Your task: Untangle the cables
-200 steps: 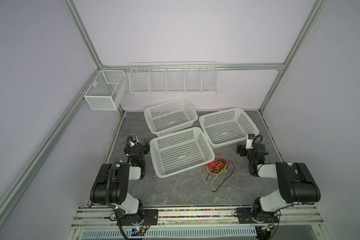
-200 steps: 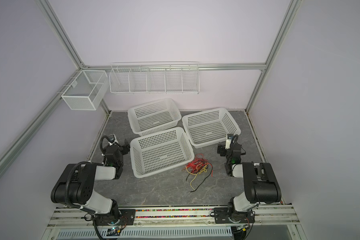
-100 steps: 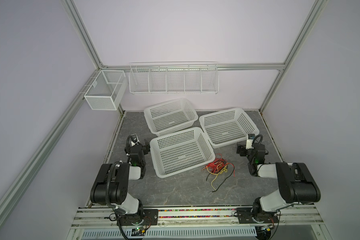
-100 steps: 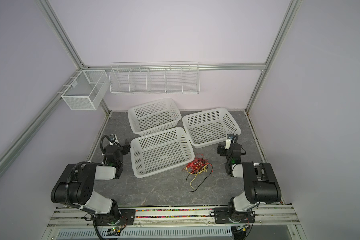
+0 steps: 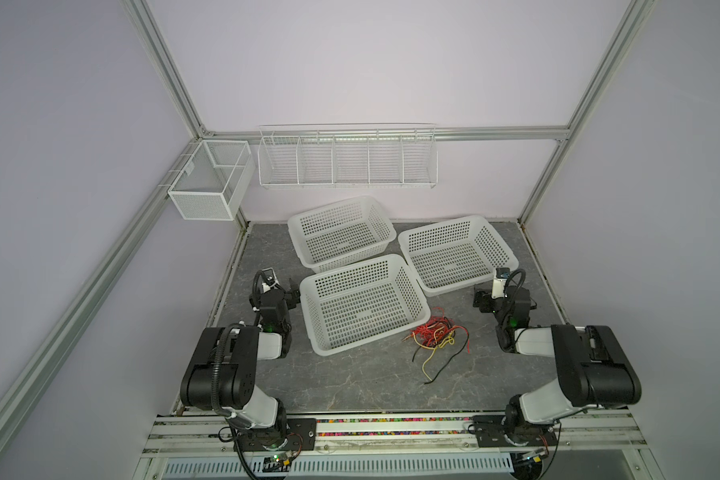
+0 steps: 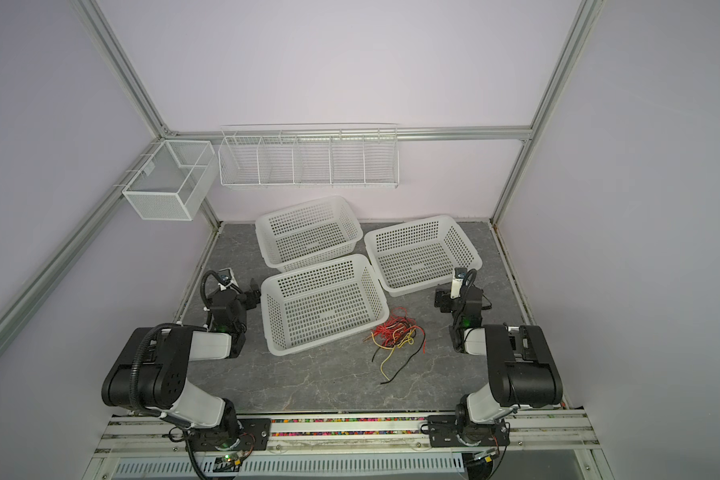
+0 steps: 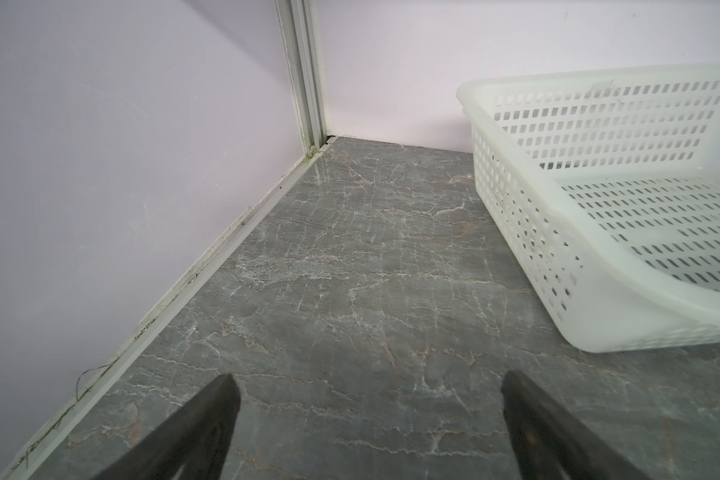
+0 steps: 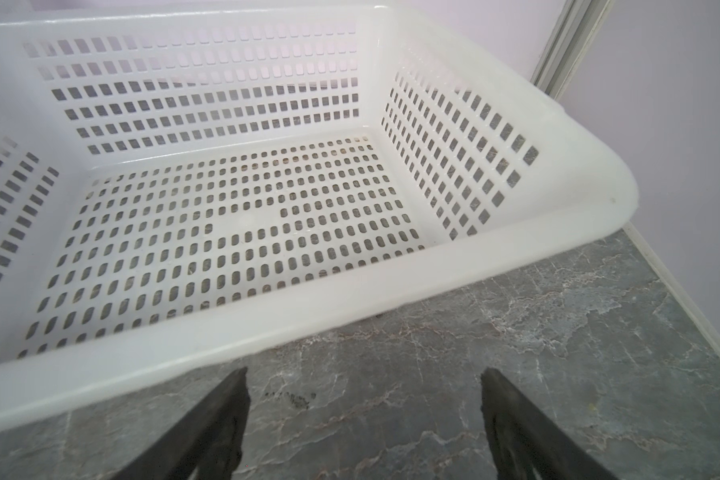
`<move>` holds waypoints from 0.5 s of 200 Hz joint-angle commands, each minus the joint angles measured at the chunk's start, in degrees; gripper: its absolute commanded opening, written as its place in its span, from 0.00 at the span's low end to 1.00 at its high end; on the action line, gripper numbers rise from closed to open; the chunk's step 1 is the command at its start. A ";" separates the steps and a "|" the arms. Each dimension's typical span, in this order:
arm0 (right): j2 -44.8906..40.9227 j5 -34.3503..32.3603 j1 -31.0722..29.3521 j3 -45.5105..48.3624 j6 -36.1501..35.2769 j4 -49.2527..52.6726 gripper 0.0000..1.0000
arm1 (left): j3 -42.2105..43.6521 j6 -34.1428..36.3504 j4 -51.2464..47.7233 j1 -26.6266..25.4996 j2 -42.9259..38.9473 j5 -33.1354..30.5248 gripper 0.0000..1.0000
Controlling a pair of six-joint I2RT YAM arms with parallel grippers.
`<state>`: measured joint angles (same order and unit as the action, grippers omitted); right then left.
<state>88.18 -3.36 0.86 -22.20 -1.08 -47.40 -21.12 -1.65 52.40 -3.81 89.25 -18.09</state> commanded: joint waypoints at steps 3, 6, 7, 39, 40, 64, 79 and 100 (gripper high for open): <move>-0.90 0.63 -0.21 -0.61 -0.50 -0.31 0.88 | -1.21 0.54 0.18 -0.40 -0.11 1.07 0.99; -0.93 0.63 -0.20 -0.61 -0.54 -0.33 0.88 | -1.27 0.53 0.24 -0.40 -0.08 1.12 0.99; -0.96 0.63 -0.18 -0.59 -0.52 -0.33 0.88 | -1.23 0.52 0.24 -0.40 -0.11 1.12 0.99; -1.31 -0.53 -0.25 -0.62 -0.35 -0.12 0.88 | 0.17 -0.51 1.09 -0.40 -2.19 -1.34 0.99; -1.42 -0.65 -0.25 -0.68 -0.29 0.13 0.88 | 0.23 -0.57 1.06 -0.40 -2.35 -1.47 0.99; -4.43 -2.70 -0.41 -1.64 0.54 4.50 0.88 | 0.44 -0.88 -2.82 -0.40 -7.35 -1.89 0.99; -6.84 -4.15 -0.44 -2.59 1.12 8.43 0.88 | -1.33 -1.65 -10.05 -0.49 -11.20 -1.94 0.99; -9.93 -4.84 -0.45 -6.71 2.19 21.67 0.88 | -6.54 -2.87 -24.32 -0.91 -16.09 -3.93 0.99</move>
<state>81.76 -6.13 0.75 -24.18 -0.38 -38.87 -21.61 -2.42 42.81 -4.19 78.04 -19.75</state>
